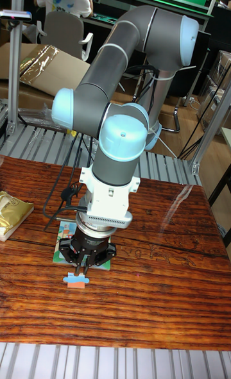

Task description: Assemble one piece of a puzzle

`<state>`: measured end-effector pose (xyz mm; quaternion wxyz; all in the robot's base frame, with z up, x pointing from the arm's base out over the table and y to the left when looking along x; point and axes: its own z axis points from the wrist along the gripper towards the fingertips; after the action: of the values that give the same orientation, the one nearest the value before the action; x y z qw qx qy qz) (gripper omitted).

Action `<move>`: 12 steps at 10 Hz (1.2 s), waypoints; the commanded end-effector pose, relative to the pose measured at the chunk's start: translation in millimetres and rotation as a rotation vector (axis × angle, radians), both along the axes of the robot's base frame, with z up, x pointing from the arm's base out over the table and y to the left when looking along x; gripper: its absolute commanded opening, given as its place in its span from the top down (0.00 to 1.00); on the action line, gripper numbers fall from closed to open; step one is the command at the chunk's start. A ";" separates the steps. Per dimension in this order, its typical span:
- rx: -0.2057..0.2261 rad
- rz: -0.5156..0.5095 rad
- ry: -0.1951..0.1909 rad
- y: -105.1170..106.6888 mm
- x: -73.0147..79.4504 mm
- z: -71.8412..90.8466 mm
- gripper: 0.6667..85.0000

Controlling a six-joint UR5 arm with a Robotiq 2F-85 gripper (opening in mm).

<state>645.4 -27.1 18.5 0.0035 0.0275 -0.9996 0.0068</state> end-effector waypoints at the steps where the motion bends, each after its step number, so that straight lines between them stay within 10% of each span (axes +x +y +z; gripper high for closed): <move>1: 0.032 -0.010 -0.018 6.9 4.9 1.1 0.75; 4: 0.021 -0.019 0.002 4.1 -0.2 1.0 0.76; 12: 0.017 0.054 0.017 -4.7 21.0 -17.3 0.43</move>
<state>663.5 -32.3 2.6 0.0109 0.0482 -0.9988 0.0039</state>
